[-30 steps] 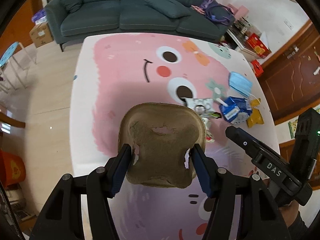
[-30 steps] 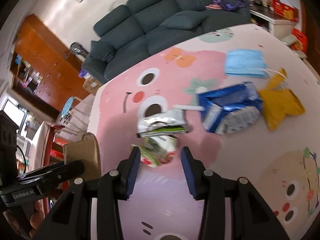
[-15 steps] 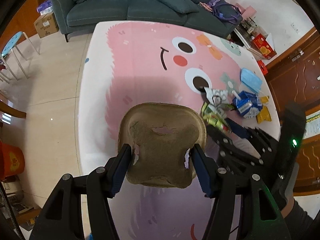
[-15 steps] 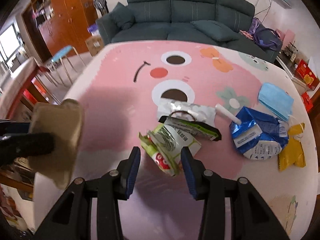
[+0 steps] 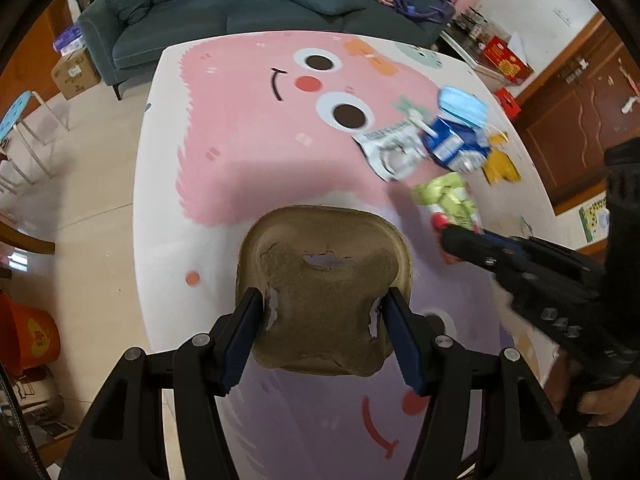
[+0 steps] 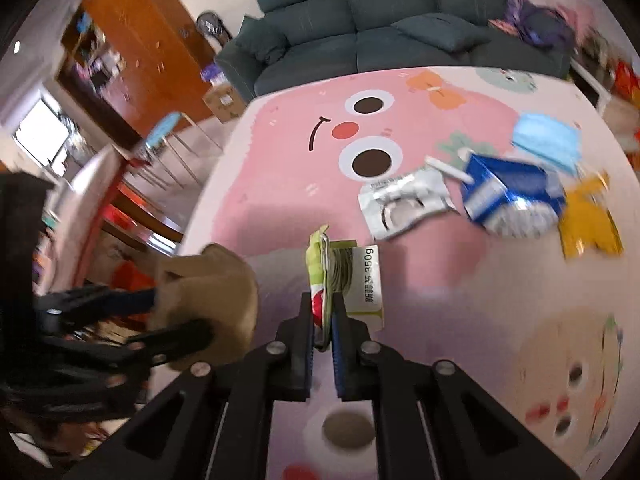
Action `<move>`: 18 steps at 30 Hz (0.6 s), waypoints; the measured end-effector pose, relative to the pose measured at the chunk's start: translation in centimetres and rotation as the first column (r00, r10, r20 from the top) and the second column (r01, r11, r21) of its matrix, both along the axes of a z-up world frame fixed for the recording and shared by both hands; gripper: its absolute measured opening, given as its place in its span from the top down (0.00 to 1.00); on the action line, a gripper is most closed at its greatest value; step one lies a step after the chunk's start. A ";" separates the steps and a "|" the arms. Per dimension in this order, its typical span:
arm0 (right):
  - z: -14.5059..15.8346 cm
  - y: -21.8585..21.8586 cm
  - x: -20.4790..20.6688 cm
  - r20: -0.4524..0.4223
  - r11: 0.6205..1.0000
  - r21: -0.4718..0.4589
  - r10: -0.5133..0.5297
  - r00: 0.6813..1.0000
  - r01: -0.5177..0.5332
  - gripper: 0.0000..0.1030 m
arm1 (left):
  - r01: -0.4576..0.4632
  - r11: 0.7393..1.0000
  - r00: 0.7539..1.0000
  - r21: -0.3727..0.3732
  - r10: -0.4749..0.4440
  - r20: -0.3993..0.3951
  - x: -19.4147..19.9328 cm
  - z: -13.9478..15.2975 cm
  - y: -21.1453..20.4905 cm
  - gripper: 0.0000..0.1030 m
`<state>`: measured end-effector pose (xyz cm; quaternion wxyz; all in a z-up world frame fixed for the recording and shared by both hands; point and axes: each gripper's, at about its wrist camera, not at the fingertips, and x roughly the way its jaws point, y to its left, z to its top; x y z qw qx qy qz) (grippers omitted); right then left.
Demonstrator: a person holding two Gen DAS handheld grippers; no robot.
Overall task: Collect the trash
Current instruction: 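Grasp the brown egg-carton piece with the left tool while the right tool grasps the green-white bag, then carry the egg-carton piece and green-white bag over the bin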
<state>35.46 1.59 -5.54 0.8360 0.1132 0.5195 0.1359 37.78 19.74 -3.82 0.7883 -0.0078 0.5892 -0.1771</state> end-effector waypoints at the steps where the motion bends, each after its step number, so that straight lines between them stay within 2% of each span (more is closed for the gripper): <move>1: 0.4 -0.5 -0.8 -0.005 1.000 0.022 -0.015 1.000 0.015 0.93 | 0.008 1.000 1.000 0.003 -0.008 0.004 -0.6 0.3 -0.3 0.42; 6: 2.5 -3.6 -5.7 0.001 0.990 0.111 -0.092 0.996 0.091 0.93 | 0.046 0.999 0.999 0.021 -0.047 0.025 -3.4 1.5 -2.2 0.42; 18: 5.3 -9.5 -16.6 0.071 0.984 0.139 -0.126 0.989 0.115 0.93 | 0.078 0.996 0.993 0.048 -0.082 0.079 -11.7 3.4 -9.3 0.42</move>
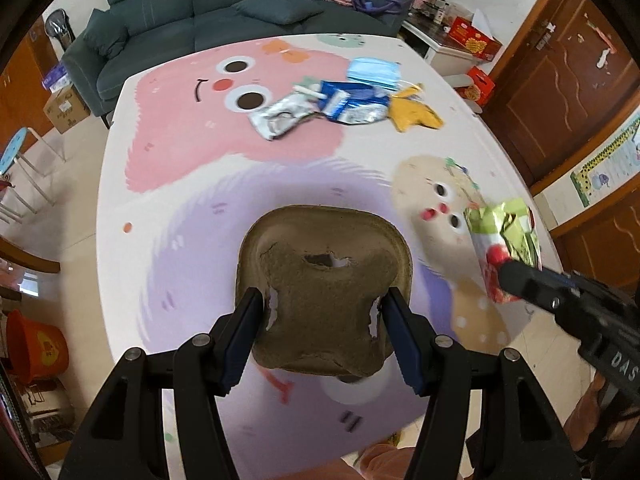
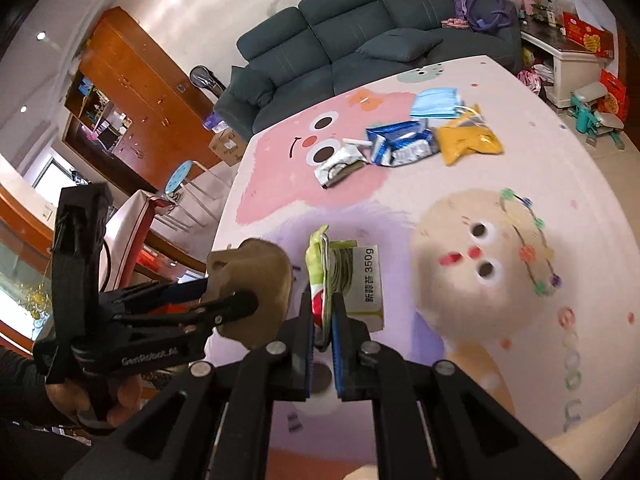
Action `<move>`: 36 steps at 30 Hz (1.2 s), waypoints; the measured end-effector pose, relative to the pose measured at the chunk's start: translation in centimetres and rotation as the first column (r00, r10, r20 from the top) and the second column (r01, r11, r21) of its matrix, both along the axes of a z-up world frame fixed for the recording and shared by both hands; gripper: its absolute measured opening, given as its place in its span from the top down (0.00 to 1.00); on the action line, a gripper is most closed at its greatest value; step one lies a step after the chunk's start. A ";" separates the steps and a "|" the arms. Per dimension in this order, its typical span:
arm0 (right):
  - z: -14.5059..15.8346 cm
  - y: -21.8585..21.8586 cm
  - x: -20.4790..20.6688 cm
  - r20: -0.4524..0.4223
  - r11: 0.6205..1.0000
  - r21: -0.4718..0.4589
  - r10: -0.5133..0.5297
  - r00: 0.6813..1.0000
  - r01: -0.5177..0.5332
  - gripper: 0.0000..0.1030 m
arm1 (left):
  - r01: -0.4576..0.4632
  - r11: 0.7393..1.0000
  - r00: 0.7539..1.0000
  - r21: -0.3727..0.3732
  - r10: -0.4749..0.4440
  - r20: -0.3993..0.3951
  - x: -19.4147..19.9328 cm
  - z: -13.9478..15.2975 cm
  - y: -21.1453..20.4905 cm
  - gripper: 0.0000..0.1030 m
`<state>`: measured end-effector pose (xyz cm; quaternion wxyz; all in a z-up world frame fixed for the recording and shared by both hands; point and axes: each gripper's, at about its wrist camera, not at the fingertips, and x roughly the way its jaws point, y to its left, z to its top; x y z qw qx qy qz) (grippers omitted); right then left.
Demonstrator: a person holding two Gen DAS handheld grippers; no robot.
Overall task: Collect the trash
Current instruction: 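Carry the egg-carton piece and green-white bag over the bin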
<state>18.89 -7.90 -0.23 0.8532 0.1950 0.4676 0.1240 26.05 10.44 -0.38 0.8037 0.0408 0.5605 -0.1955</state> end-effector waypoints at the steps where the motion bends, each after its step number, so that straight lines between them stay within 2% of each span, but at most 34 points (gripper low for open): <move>1: 0.1 -0.4 -0.7 0.005 1.000 -0.002 0.004 1.000 -0.004 0.93 | -0.002 1.000 1.000 0.000 0.002 0.004 -0.9 0.1 -0.7 0.42; 12: 0.2 -6.0 -10.9 0.049 0.998 -0.008 0.064 0.997 -0.064 0.93 | -0.066 0.998 0.997 0.003 0.066 0.033 -11.6 -0.4 -7.0 0.42; 22: -1.2 -9.5 -18.7 0.032 0.987 -0.034 0.161 0.986 -0.160 0.93 | -0.158 0.987 0.987 0.029 0.158 0.025 -20.6 -2.0 -10.3 0.42; 31: -4.7 -11.1 -22.3 -0.013 0.991 -0.018 0.135 0.991 -0.135 0.93 | -0.139 0.988 0.990 0.072 0.139 0.004 -24.7 -4.3 -11.3 0.42; 36: -8.6 -11.4 -22.8 -0.060 0.995 -0.001 0.100 0.993 -0.100 0.93 | -0.111 0.989 0.993 0.102 0.113 -0.015 -25.9 -7.9 -11.3 0.42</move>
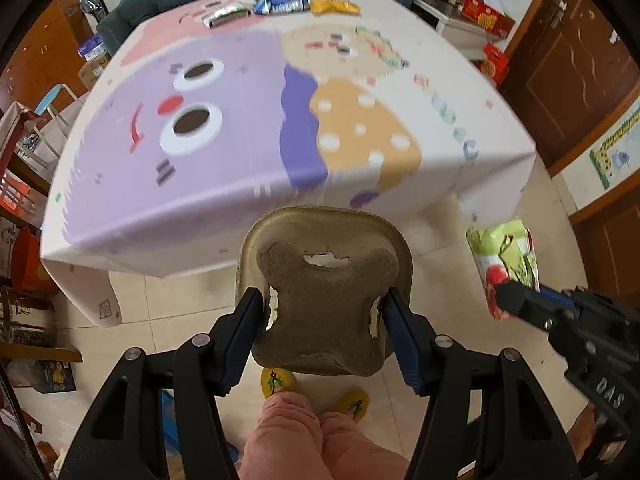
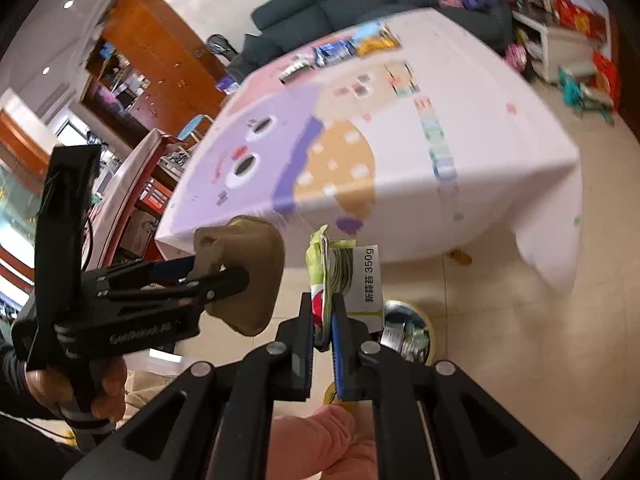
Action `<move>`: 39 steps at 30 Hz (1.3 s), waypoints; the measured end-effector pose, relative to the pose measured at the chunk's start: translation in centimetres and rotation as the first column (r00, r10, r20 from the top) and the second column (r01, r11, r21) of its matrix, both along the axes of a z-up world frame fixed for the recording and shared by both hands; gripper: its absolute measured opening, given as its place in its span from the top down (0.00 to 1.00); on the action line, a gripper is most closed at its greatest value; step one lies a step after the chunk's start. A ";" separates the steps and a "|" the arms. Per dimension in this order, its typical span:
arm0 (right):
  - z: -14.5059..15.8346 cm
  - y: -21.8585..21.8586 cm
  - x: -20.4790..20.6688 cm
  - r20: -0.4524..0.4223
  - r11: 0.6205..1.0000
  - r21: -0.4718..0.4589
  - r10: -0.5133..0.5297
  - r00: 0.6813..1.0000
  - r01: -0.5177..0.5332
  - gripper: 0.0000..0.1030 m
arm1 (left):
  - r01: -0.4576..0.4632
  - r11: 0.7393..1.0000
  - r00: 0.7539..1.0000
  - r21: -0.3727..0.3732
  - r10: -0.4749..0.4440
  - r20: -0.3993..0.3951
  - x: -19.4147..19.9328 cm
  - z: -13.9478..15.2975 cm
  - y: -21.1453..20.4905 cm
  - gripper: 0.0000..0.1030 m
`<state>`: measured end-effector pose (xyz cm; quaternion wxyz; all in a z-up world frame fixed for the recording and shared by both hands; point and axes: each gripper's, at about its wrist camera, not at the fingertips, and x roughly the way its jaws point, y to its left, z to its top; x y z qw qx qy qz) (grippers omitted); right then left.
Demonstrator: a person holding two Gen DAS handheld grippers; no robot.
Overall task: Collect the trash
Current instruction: 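Carry the egg-carton piece and green-white bag over the bin, then open both tools over the bin to drop the two items, then move both open tools back to the white snack packet and yellow bag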
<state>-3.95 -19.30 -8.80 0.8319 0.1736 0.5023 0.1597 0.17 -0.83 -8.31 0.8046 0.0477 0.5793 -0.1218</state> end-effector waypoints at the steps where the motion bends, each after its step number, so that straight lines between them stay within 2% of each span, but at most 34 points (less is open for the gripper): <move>1: -1.0 -0.1 0.0 -0.012 1.000 0.005 -0.010 1.000 0.010 0.93 | 0.004 1.000 1.000 0.003 -0.004 -0.008 -0.2 -1.0 0.1 0.42; 4: -4.0 0.0 0.1 -0.047 0.999 0.016 -0.029 0.998 0.030 0.93 | 0.008 1.000 0.999 -0.002 -0.008 -0.036 -0.8 -4.2 0.5 0.42; 11: -13.5 1.3 0.9 -0.177 0.999 0.016 -0.045 0.983 0.049 0.93 | -0.013 1.000 0.995 -0.016 0.011 -0.099 -0.6 -12.5 1.6 0.42; 18: -20.3 2.7 1.6 -0.261 0.994 0.006 -0.103 0.960 0.108 0.89 | -0.012 0.999 0.992 -0.035 0.008 -0.123 1.0 -18.5 1.6 0.41; 19: -21.2 2.7 1.7 -0.276 0.992 0.000 -0.122 0.953 0.127 0.88 | -0.007 0.999 0.992 -0.033 0.002 -0.130 1.2 -19.2 1.6 0.39; 20: -21.9 2.7 1.7 -0.290 0.990 -0.004 -0.133 0.948 0.138 0.88 | -0.006 1.000 0.990 -0.027 0.002 -0.139 1.4 -19.8 1.6 0.31; 22: -23.2 2.8 1.9 -0.311 0.987 -0.013 -0.158 0.937 0.163 0.83 | -0.010 1.000 0.990 -0.022 0.007 -0.142 1.5 -20.5 1.7 0.22; 26: -23.9 3.0 2.1 -0.311 0.983 -0.023 -0.181 0.933 0.183 0.80 | -0.022 1.000 0.991 -0.009 0.020 -0.135 1.6 -20.9 2.2 0.22; 31: -22.7 3.3 2.0 -0.285 0.983 -0.028 -0.183 0.941 0.183 0.80 | -0.048 0.999 0.992 -0.007 0.047 -0.118 1.1 -19.5 3.0 0.22; 36: -19.6 3.5 1.2 -0.257 0.982 -0.017 -0.185 0.949 0.187 0.80 | -0.073 0.997 0.993 -0.011 0.071 -0.093 0.7 -16.2 4.9 0.22; 39: -17.3 3.5 1.0 -0.231 0.983 -0.018 -0.183 0.956 0.184 0.80 | -0.089 0.996 0.994 -0.018 0.088 -0.059 0.5 -13.1 5.5 0.22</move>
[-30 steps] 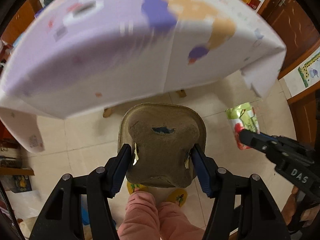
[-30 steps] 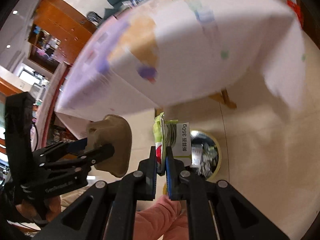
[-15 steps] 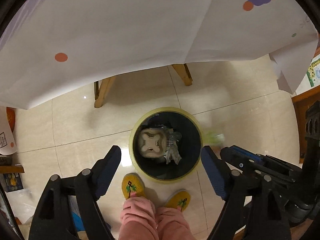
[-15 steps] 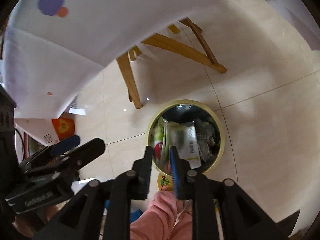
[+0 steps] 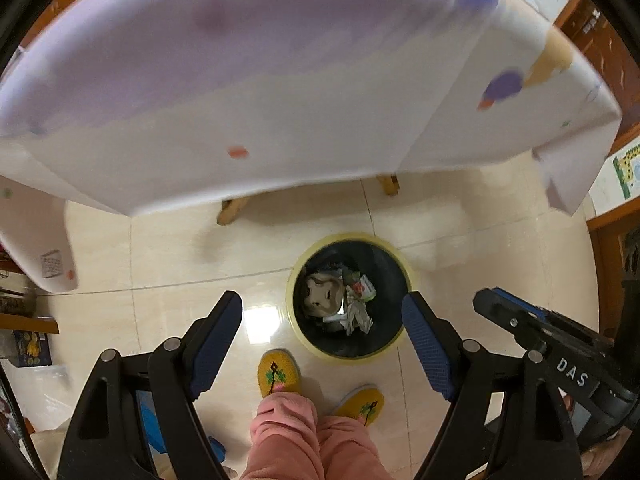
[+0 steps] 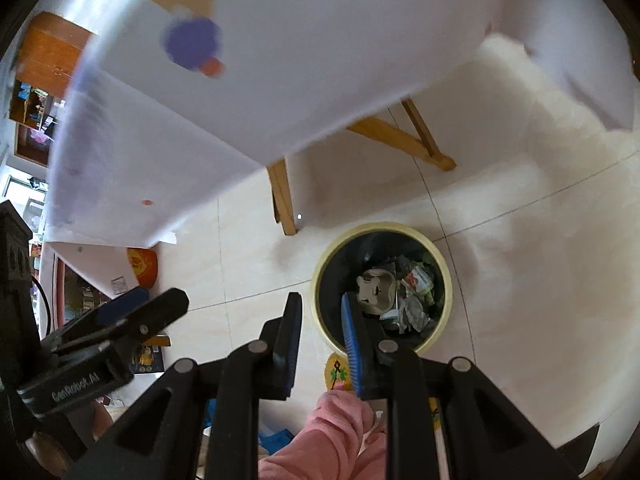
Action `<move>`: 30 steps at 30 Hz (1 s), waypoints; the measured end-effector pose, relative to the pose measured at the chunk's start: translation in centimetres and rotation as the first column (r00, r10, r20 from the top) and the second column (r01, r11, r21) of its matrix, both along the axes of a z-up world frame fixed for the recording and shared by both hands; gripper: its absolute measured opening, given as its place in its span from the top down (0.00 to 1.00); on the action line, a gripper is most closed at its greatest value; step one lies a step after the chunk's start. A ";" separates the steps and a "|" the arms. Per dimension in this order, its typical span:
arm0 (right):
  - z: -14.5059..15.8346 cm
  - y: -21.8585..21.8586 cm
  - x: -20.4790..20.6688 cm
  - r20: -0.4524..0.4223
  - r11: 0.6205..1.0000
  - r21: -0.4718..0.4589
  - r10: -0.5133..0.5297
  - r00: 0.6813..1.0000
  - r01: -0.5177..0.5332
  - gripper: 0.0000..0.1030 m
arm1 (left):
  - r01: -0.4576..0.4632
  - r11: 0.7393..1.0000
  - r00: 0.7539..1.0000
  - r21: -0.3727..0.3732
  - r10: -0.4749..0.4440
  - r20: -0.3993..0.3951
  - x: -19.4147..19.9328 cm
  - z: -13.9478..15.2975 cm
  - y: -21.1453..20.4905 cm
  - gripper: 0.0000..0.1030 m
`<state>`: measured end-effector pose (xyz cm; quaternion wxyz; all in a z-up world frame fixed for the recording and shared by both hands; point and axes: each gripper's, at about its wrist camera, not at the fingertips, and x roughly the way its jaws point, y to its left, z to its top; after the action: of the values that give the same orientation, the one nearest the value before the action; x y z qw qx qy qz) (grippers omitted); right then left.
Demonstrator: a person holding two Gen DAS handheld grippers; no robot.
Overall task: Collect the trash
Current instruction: 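Move both open tools back to the white snack packet and yellow bag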
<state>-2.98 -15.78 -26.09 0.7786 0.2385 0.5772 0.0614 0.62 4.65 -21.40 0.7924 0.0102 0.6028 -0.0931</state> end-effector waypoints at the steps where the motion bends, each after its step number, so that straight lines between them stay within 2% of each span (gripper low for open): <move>1: 1.1 0.1 -0.2 0.015 1.000 -0.006 0.003 1.000 -0.003 0.80 | -0.007 1.000 1.000 -0.002 0.007 0.012 -0.1 1.1 0.2 0.22; 8: 8.6 0.4 -0.6 0.102 0.997 -0.073 -0.006 0.995 0.013 0.80 | -0.046 0.999 0.994 -0.027 0.049 0.098 -0.5 9.1 0.9 0.21; 17: 18.5 0.5 -1.5 0.197 0.996 -0.090 0.015 0.980 0.002 0.80 | -0.062 0.997 0.973 -0.048 0.071 0.221 -1.9 20.2 1.7 0.18; 21: 21.9 0.1 -1.8 0.245 0.996 -0.090 0.036 0.969 -0.014 0.79 | -0.075 0.996 0.957 -0.042 0.084 0.277 -2.2 23.6 2.4 0.17; 24: 23.7 -0.2 -1.5 0.282 0.996 -0.090 0.049 0.958 -0.024 0.75 | -0.083 0.996 0.946 -0.031 0.089 0.312 -2.0 26.0 2.9 0.17; 30: 26.5 0.1 -0.3 0.350 0.994 -0.097 0.085 0.933 -0.054 0.74 | -0.089 0.996 0.914 -0.010 0.085 0.396 -0.8 30.0 3.6 0.17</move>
<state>-3.25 -15.65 0.45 0.8764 0.1694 0.4382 0.1060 -0.18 8.25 8.56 0.9012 0.0053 0.4303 -0.0513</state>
